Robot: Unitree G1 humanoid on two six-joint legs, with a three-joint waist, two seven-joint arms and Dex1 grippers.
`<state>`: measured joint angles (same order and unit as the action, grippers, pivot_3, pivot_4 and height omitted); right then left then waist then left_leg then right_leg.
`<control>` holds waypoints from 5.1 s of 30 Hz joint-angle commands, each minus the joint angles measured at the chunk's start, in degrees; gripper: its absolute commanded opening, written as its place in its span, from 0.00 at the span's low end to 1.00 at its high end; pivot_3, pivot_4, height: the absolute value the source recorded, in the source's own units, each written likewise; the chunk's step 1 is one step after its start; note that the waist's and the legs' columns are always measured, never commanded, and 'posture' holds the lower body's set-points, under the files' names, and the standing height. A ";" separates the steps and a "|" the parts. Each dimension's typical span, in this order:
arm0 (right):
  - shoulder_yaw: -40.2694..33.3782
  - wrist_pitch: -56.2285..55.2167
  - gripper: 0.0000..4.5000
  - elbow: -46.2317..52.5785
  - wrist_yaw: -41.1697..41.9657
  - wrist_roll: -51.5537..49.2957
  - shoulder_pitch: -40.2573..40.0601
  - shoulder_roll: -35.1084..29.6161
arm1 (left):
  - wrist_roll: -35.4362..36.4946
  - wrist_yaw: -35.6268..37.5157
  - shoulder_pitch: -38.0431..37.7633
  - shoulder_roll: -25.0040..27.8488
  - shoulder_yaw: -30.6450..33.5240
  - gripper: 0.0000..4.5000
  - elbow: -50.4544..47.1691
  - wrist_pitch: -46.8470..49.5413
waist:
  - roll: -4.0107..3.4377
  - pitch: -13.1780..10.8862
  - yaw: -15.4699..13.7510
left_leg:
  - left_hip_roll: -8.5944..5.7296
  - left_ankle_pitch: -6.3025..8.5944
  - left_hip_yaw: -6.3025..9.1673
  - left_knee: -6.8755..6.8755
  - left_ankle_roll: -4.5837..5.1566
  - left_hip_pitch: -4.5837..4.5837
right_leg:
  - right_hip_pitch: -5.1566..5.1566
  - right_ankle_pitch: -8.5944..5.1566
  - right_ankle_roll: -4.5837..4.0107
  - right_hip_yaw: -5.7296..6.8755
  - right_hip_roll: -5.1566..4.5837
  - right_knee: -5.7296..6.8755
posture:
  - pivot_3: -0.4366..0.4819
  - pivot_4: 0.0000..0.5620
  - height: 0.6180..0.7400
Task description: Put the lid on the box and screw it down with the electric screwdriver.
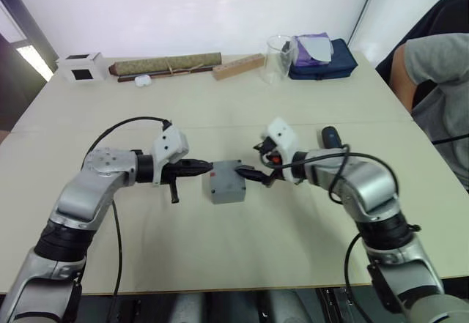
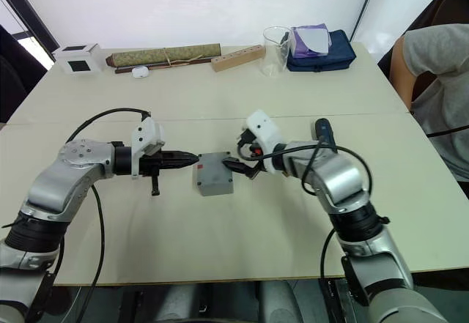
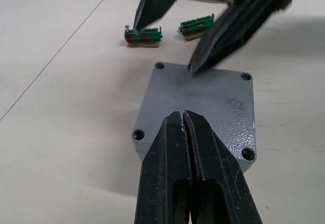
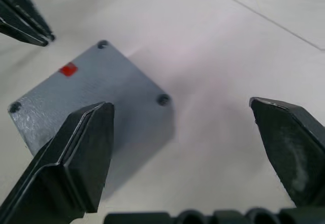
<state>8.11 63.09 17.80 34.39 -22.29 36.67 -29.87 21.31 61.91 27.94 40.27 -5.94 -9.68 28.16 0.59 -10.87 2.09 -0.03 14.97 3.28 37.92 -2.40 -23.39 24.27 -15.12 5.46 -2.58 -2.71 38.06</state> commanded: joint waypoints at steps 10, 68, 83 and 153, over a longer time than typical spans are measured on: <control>-2.14 22.23 0.99 -11.81 1.93 0.17 11.72 -25.71 | 4.28 2.37 9.41 -4.54 -0.36 0.00 -1.12 0.09 | 0.00 -0.02 0.46 | 0.00 0.00 -0.05 -0.01 0.01 0.01 | 0.00 0.00 0.00 -0.02 0.03 -0.04 | 0.48 0.27 0.97; -20.14 -13.72 0.42 3.85 -2.47 2.65 11.76 12.30 | 0.57 2.65 7.58 -1.97 -0.60 0.00 4.43 -3.70 | -0.15 -0.13 -0.09 | 0.01 0.00 -0.08 -0.04 0.00 -0.11 | 0.18 0.00 0.01 -0.07 0.01 0.03 | 0.48 0.27 0.97; -8.86 -33.60 0.42 8.12 -5.04 0.59 -4.48 22.76 | -4.08 2.64 5.86 -6.37 -5.65 0.00 11.48 -5.86 | -0.12 -0.12 0.47 | -0.07 0.00 -0.03 0.05 0.00 -0.05 | 0.09 0.04 0.08 -0.07 -0.01 0.04 | 0.48 0.27 0.97; 1.59 -38.37 0.42 -3.21 -9.48 6.40 -13.85 19.78 | -8.81 1.25 1.37 -5.37 -6.05 0.00 11.36 -6.99 | 0.02 0.18 0.41 | -0.04 0.01 -0.01 -0.33 0.01 1.19 | -1.16 0.00 0.05 -0.05 0.00 -0.27 | 0.48 0.27 0.97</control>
<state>8.49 21.06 17.34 25.52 -17.06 24.97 -9.81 14.22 63.32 30.23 34.17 -11.00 1.22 21.47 0.61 -10.69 2.50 -0.06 14.98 3.27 37.53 -2.40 -22.18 23.10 -15.12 5.51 -2.64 -2.72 37.77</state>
